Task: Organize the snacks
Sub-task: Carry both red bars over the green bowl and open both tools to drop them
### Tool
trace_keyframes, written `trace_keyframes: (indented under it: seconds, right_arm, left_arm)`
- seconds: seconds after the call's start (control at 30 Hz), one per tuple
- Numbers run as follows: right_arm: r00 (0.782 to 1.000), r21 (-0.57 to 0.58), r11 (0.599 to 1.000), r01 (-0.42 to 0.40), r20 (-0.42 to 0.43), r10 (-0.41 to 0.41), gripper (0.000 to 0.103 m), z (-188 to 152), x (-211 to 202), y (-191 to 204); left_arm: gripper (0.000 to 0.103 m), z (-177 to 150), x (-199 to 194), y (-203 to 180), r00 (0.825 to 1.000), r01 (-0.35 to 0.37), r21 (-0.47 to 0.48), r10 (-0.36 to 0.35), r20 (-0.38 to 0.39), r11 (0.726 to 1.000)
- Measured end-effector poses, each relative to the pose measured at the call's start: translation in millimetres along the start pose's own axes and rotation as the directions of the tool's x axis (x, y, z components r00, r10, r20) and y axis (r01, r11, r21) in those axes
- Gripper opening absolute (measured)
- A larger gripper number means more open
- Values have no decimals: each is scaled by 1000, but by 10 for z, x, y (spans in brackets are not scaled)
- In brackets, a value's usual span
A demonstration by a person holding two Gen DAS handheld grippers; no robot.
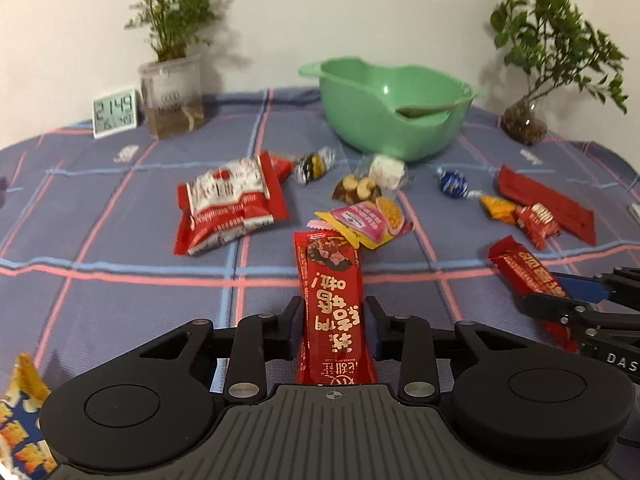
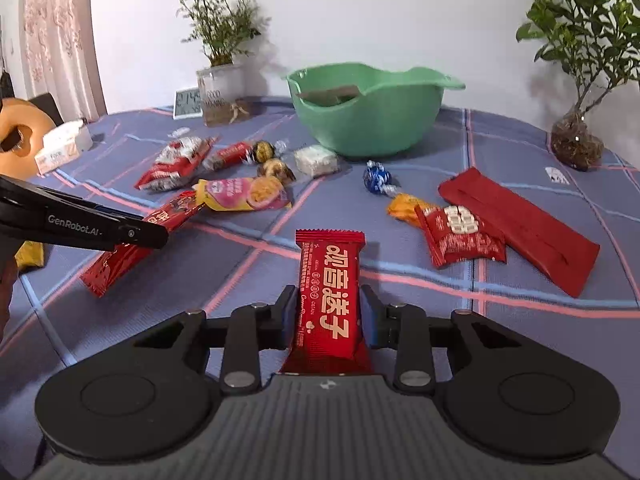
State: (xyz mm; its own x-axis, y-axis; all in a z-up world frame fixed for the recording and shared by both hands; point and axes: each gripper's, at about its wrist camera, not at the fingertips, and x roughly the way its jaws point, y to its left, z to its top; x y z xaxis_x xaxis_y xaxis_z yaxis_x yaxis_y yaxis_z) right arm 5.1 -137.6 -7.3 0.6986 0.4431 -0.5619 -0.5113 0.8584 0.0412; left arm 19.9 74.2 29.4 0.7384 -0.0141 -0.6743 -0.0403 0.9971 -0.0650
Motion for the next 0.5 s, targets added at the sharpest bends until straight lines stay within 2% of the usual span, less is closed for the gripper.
trace_keyframes:
  seconds: [0.23,0.5]
  right_arm:
    - [999,-14,1000,-9,42,9,38,91,-83,71]
    - [997,-26,999,-23,68,24,38,222,-82,82]
  left_arm:
    - [91,135,-232,-55,998,1,11,-2,69,1000]
    - [91,428,-308,-172,991,14,72,-23,132,997]
